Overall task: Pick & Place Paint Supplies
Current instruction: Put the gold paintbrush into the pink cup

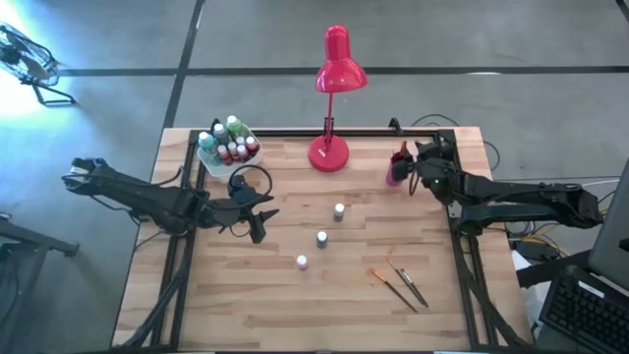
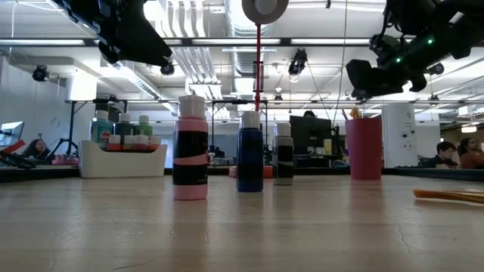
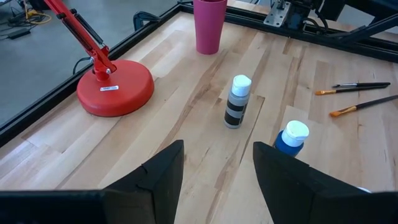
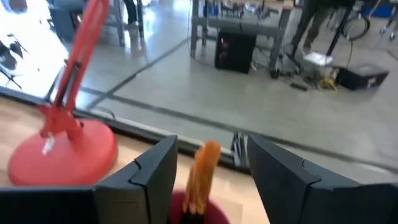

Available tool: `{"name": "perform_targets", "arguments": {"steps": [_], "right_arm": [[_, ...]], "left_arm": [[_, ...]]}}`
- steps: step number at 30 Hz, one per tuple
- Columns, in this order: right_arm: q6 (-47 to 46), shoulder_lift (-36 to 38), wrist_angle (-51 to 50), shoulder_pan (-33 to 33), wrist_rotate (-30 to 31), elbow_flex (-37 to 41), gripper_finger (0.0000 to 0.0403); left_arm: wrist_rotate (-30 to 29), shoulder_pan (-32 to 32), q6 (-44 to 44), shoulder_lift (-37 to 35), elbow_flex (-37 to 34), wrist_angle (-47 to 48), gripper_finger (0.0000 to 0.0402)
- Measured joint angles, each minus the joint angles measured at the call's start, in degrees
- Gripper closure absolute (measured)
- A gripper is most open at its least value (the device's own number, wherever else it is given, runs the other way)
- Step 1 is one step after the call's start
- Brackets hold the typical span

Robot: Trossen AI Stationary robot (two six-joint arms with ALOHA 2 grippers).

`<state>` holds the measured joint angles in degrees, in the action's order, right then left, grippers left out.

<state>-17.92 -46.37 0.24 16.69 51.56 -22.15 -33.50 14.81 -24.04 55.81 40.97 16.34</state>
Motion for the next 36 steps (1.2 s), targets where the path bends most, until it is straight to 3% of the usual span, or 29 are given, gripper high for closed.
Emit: {"name": "perform_targets", "arguments": {"steps": [4,7,10,14,17,23,27,36], "right_arm": [[5.5,1.0,6.8,0.0,-0.2,0.0,0.0204],[7.7,2.7,11.1,0.0,-4.2,-0.4,0.0201],[8.1,4.6,11.1,0.0,-14.0,-3.1,0.0200],[9.2,5.9,9.0,-0.3,-32.0,-8.3,0.0208],[8.9,5.5,2.1,-2.0,-39.4,-13.8,0.0216],[3.6,1.1,-21.5,-10.0,-40.9,-24.7,0.0232],[-3.6,-3.7,-35.0,-16.8,-37.5,-29.5,0.0236],[-24.1,-13.2,-56.8,-28.4,-36.6,-35.3,0.0217]], "left_arm": [[0.0,0.0,0.0,0.0,0.0,0.0,0.0204],[0.0,0.0,0.0,0.0,0.0,0.0,0.0204],[0.0,0.0,0.0,0.0,0.0,0.0,0.0204],[0.0,0.0,0.0,0.0,0.0,0.0,0.0204],[0.0,0.0,0.0,0.0,0.0,0.0,0.0204],[0.0,0.0,0.0,0.0,0.0,0.0,0.0204],[0.0,0.0,0.0,0.0,0.0,0.0,0.0204],[0.0,0.0,0.0,0.0,0.0,0.0,0.0204]]}}
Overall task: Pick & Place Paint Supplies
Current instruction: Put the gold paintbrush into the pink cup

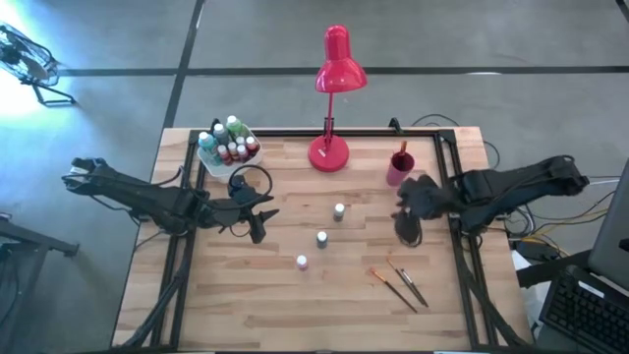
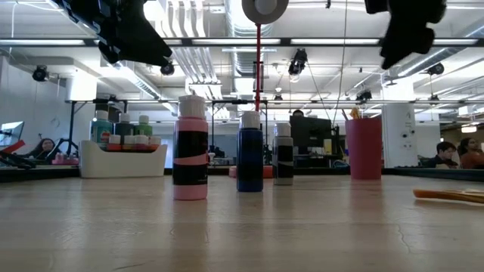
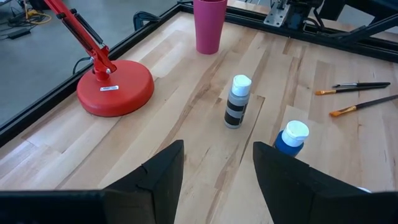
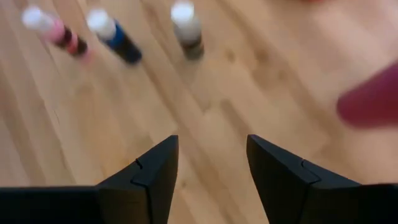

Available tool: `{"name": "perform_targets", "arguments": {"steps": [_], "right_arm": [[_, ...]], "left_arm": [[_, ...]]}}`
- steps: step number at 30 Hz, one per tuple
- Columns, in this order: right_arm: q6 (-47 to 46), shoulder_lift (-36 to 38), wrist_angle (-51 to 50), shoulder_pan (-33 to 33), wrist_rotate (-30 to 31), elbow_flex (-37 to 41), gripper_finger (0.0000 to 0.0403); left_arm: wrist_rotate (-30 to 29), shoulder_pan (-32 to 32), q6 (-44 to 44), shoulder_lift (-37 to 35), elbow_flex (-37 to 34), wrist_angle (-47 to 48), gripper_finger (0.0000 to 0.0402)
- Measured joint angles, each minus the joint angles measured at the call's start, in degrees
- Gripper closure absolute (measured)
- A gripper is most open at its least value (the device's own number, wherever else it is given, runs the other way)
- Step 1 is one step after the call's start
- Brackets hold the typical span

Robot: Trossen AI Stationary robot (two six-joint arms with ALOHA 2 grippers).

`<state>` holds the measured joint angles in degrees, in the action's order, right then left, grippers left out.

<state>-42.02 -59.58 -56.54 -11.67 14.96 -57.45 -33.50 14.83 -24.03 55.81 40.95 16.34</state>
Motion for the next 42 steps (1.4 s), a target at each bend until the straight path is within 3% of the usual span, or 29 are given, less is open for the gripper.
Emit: {"name": "perform_targets", "arguments": {"steps": [7,16,27,35,42], "right_arm": [[-11.6,-5.4,-3.3,-5.9,-2.9,1.2,0.0212],[-17.2,-15.6,-1.3,-6.2,-9.6,3.1,0.0235],[-16.5,-27.9,11.5,-10.1,-13.9,-0.6,0.0255],[-12.6,-39.7,11.4,-13.4,-13.9,-8.6,0.0232],[-10.4,-47.9,5.2,-13.6,-13.7,-13.4,0.0210]], "left_arm": [[0.0,0.0,0.0,0.0,0.0,0.0,0.0204],[0.0,0.0,0.0,0.0,0.0,0.0,0.0204],[0.0,0.0,0.0,0.0,0.0,0.0,0.0204],[0.0,0.0,0.0,0.0,0.0,0.0,0.0204],[0.0,0.0,0.0,0.0,0.0,0.0,0.0204]]}}
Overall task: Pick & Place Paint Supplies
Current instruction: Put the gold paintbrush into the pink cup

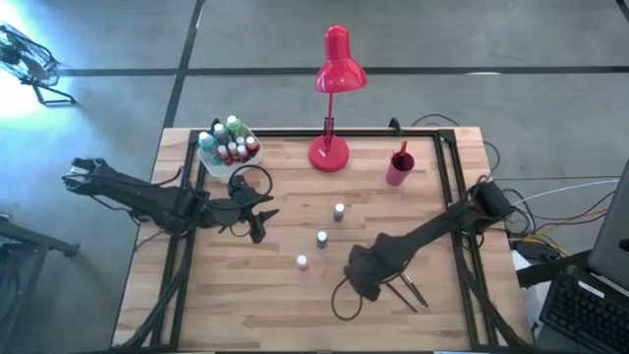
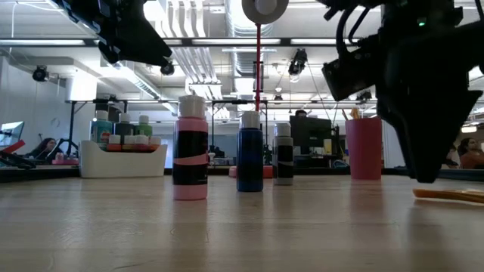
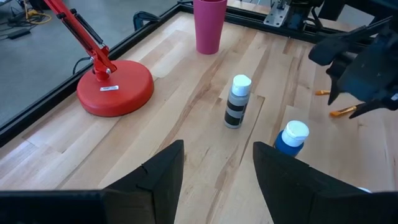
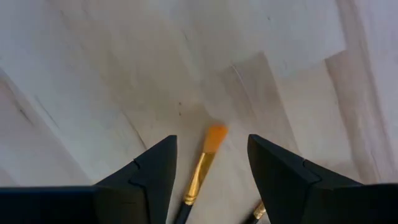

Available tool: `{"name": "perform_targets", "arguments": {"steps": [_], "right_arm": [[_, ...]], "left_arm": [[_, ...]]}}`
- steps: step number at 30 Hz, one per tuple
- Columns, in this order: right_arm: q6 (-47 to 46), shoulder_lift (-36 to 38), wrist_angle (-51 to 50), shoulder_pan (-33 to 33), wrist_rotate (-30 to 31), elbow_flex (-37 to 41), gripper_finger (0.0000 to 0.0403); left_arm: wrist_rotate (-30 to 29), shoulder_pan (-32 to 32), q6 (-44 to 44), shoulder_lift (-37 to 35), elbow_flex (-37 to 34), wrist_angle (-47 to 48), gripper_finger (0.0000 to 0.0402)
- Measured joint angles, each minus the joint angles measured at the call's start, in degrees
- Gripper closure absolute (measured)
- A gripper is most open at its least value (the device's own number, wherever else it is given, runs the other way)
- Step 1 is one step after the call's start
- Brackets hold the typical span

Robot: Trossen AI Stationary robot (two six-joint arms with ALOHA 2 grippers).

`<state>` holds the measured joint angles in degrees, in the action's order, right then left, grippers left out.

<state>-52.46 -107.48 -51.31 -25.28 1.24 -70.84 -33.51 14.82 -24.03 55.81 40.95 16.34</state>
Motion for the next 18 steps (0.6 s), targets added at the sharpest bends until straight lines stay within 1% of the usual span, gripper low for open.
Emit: {"name": "perform_targets", "arguments": {"steps": [6,10,14,18], "right_arm": [[0.2,-1.1,0.4,0.0,-0.2,0.7,0.0205],[0.2,-1.0,1.3,0.0,0.2,2.1,0.0215],[0.2,-1.0,6.3,0.1,0.0,4.3,0.0227],[-0.2,-0.7,8.2,0.3,0.1,6.0,0.0238]], "left_arm": [[0.0,0.0,0.0,0.0,0.0,0.0,0.0204],[0.0,0.0,0.0,0.0,0.0,0.0,0.0204],[0.0,0.0,0.0,0.0,0.0,0.0,0.0204],[0.0,0.0,0.0,0.0,0.0,0.0,0.0204]]}}
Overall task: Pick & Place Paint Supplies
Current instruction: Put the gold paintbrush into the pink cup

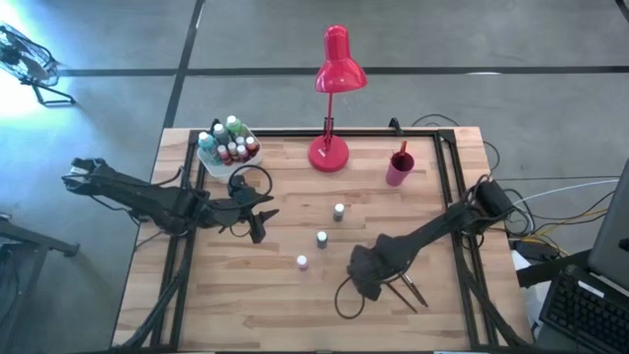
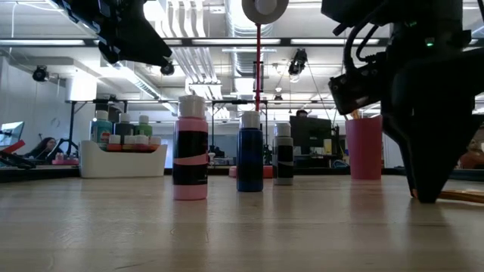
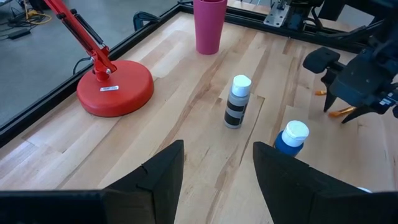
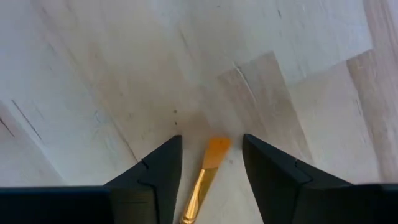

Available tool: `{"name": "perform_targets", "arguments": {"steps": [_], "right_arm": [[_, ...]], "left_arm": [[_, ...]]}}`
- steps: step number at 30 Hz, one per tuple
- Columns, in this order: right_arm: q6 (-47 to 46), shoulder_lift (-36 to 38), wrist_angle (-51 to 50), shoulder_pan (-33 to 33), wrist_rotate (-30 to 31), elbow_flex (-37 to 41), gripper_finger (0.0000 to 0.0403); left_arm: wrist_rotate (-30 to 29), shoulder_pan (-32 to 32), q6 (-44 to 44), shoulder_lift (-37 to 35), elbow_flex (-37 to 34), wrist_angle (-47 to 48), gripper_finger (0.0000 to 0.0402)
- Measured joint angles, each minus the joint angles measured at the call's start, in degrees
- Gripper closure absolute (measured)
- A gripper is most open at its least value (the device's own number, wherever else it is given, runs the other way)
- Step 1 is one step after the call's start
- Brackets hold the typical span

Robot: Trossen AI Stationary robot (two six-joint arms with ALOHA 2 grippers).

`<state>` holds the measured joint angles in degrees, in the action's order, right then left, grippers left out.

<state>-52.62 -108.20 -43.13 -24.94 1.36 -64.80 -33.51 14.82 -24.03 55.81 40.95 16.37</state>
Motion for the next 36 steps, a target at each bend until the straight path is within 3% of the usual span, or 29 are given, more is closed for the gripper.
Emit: {"name": "perform_targets", "arguments": {"steps": [6,13,26,36], "right_arm": [[-0.9,0.2,0.5,0.1,0.2,1.6,0.0283],[-0.9,0.0,-0.1,0.1,0.1,0.6,0.0384],[2.9,1.7,-0.1,0.8,0.2,-4.6,0.0395],[2.0,9.6,-3.4,1.4,6.3,-4.1,0.0395]], "left_arm": [[0.0,0.0,0.0,0.0,0.0,0.0,0.0204],[0.0,0.0,0.0,0.0,0.0,0.0,0.0204],[0.0,0.0,0.0,0.0,0.0,0.1,0.0204],[0.0,0.0,0.0,0.0,0.0,0.2,0.0204]]}}
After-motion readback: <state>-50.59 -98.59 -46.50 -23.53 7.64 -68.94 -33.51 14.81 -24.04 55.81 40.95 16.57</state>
